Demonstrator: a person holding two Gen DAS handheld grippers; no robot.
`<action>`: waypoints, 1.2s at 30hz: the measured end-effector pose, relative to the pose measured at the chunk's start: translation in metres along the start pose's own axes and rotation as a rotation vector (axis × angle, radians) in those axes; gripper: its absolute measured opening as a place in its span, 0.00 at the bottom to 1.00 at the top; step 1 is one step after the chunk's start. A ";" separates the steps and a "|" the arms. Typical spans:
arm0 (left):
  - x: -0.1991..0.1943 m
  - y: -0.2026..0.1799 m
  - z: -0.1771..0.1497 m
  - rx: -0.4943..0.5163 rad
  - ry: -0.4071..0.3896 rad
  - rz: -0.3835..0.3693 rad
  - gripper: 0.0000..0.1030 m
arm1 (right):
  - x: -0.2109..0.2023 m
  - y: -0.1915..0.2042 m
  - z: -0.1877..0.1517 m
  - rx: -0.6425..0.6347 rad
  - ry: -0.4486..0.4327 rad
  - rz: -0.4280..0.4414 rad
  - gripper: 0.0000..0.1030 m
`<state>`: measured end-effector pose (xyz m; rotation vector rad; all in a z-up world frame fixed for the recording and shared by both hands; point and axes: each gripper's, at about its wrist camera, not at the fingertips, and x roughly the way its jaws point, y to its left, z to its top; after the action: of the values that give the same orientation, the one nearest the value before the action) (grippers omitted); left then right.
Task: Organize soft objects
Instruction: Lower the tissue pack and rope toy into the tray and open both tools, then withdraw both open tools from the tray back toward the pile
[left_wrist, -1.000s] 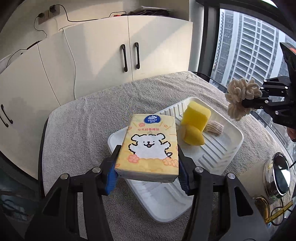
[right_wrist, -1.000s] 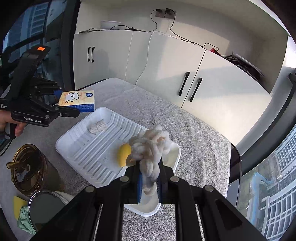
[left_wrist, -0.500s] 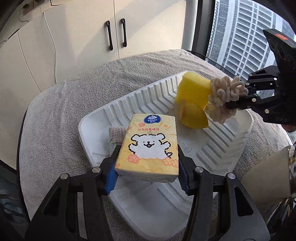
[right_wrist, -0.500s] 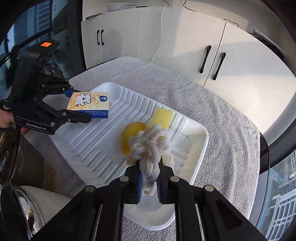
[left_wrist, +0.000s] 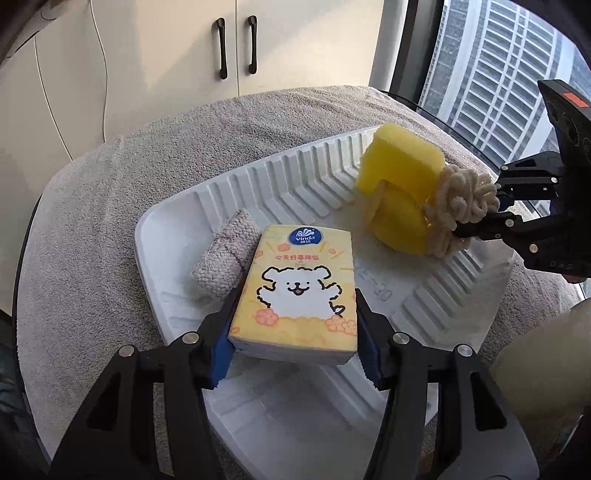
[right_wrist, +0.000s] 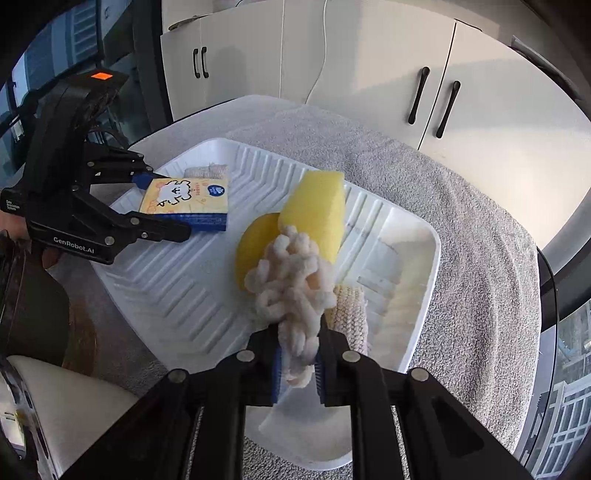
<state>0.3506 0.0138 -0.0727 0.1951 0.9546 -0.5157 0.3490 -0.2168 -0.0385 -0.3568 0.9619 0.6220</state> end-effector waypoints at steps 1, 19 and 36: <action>0.000 0.000 0.000 0.001 -0.001 0.002 0.53 | 0.001 0.000 0.000 0.001 0.000 -0.002 0.18; -0.012 0.006 0.005 -0.034 -0.050 0.020 0.96 | -0.017 -0.009 -0.003 0.046 -0.052 -0.004 0.69; -0.034 0.017 0.010 -0.081 -0.109 0.093 1.00 | -0.039 -0.016 -0.002 0.067 -0.107 -0.030 0.88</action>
<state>0.3508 0.0363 -0.0403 0.1361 0.8542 -0.3972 0.3419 -0.2431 -0.0062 -0.2754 0.8709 0.5746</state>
